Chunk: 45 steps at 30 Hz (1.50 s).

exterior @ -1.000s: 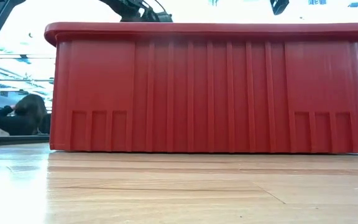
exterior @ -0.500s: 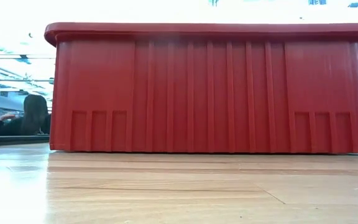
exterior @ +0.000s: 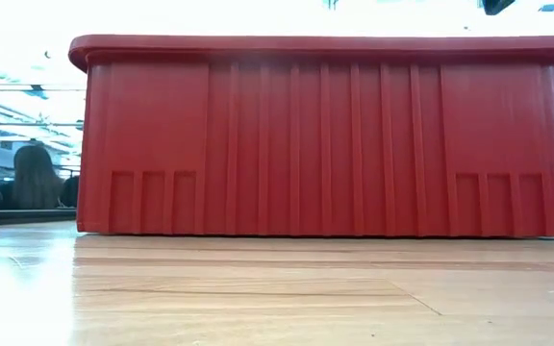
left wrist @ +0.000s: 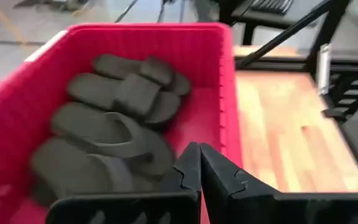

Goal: Pick and place slides into bin
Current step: Return to Home Position

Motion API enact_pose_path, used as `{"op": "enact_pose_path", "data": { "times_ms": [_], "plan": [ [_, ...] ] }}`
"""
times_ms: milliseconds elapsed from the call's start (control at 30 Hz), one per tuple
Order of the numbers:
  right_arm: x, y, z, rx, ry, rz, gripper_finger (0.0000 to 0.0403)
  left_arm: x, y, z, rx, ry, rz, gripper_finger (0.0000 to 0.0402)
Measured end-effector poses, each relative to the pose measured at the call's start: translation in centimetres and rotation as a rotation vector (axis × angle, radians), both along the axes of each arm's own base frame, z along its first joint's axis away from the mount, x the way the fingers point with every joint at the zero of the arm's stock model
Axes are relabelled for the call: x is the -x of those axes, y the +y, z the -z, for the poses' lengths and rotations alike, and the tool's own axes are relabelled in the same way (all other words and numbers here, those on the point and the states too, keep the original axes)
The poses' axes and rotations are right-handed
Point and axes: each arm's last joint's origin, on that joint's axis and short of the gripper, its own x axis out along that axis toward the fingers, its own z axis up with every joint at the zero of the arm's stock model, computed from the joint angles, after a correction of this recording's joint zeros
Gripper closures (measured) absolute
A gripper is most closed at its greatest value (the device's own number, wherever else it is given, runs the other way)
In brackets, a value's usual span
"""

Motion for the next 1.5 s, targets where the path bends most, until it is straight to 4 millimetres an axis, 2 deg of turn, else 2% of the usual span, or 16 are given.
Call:
{"op": "enact_pose_path", "data": {
  "times_ms": [67, 133, 233, 367, 433, 633, 800, 967, 1167, 1500],
  "plan": [
    [-0.1, -0.1, 0.9, 0.034, -0.023, 0.022, 0.0403, 0.2, -0.4, 2.7, 0.02, -0.062, 0.03, 0.0401],
    [-0.4, -0.2, 2.6, 0.059, 0.006, 0.073, 0.0403, -0.1, -0.8, 5.1, 0.026, -0.14, 0.063, 0.0401],
    [-0.9, -0.2, 5.1, 0.003, 0.035, 0.15, 0.0403, -0.6, -1.3, 7.0, -0.013, -0.279, 0.106, 0.0401],
    [-1.5, 0.1, 7.3, -0.095, -0.056, 0.105, 0.0403, -0.7, -1.1, 8.0, -0.089, -0.325, 0.106, 0.0401],
    [-1.6, 0.2, 8.1, -0.115, -0.108, 0.07, 0.0403, -0.1, -0.8, 7.9, -0.11, -0.322, 0.1, 0.0401],
    [-0.8, 0.0, 10.0, -0.181, -0.137, 0.066, 0.0403, 3.9, 0.7, 7.4, -0.127, -0.287, 0.061, 0.0401],
    [-0.3, -0.1, 11.3, -0.184, -0.177, 0.063, 0.0403, 7.4, 1.9, 8.6, -0.046, -0.409, 0.024, 0.0401],
    [-0.2, -0.3, 12.2, -0.194, -0.204, 0.121, 0.0403, 9.0, 2.3, 12.4, 0.094, -0.458, 0.01, 0.0401],
    [-0.4, -0.4, 12.5, -0.192, -0.199, 0.165, 0.0403, 9.3, 2.3, 16.6, 0.123, -0.453, 0.005, 0.0401],
    [-0.4, -0.4, 12.5, -0.214, -0.201, 0.166, 0.0403, 8.4, 1.9, 18.5, 0.154, -0.453, 0.105, 0.0401]
  ]
}}
